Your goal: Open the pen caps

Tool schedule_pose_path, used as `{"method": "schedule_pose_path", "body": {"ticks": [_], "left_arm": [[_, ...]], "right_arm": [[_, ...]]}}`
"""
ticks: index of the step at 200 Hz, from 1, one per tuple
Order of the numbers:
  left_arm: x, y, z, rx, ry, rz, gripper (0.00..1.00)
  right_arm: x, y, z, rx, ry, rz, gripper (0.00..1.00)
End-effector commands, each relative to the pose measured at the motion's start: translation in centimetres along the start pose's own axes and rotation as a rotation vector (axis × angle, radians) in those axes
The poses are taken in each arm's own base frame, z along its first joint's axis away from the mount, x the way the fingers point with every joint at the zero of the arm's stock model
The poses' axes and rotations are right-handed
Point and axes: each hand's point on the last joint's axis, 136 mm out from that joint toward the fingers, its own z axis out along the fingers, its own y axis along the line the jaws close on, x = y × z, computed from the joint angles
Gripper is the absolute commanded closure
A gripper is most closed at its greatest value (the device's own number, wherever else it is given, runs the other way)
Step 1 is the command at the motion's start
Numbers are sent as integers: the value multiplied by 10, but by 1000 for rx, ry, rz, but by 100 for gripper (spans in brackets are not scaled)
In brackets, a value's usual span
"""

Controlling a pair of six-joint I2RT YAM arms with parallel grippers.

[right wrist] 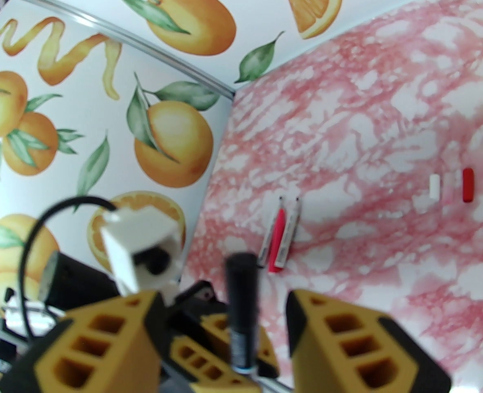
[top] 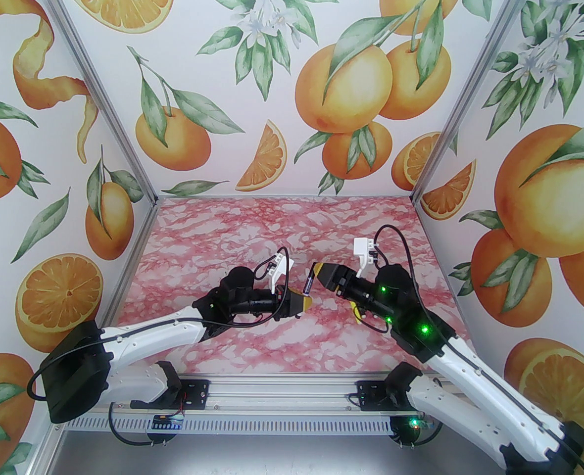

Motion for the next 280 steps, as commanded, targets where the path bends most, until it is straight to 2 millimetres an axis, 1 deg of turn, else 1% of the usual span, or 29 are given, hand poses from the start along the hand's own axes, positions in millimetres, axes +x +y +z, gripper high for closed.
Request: {"method": "schedule_pose_path", "body": {"ticks": [1, 27, 50, 108, 140, 182, 206, 221, 280], "left_arm": [[2, -12, -3, 36, 25, 53, 94], [1, -14, -3, 45, 26, 61, 94], [2, -17, -1, 54, 34, 67, 94], [8, -20, 8, 67, 54, 69, 94], [10, -23, 15, 77, 65, 69, 94], [10, -23, 19, 81, 66, 66, 94], [10, -23, 19, 78, 66, 66, 94], [10, -22, 19, 76, 66, 65, 94], [9, -22, 18, 72, 60, 63, 94]], "right_arm": [[6, -1, 1, 31, 59, -10, 50], [7, -11, 6, 90, 78, 7, 53], [9, -15, 10, 103, 88, 15, 54], [14, -10, 19, 60, 116, 29, 63], [17, -11, 21, 60, 127, 31, 65], [20, -18, 23, 81, 135, 34, 66], [21, -23, 22, 99, 136, 30, 72], [22, -25, 22, 107, 137, 30, 73], [26, -30, 23, 120, 151, 27, 73]]}}
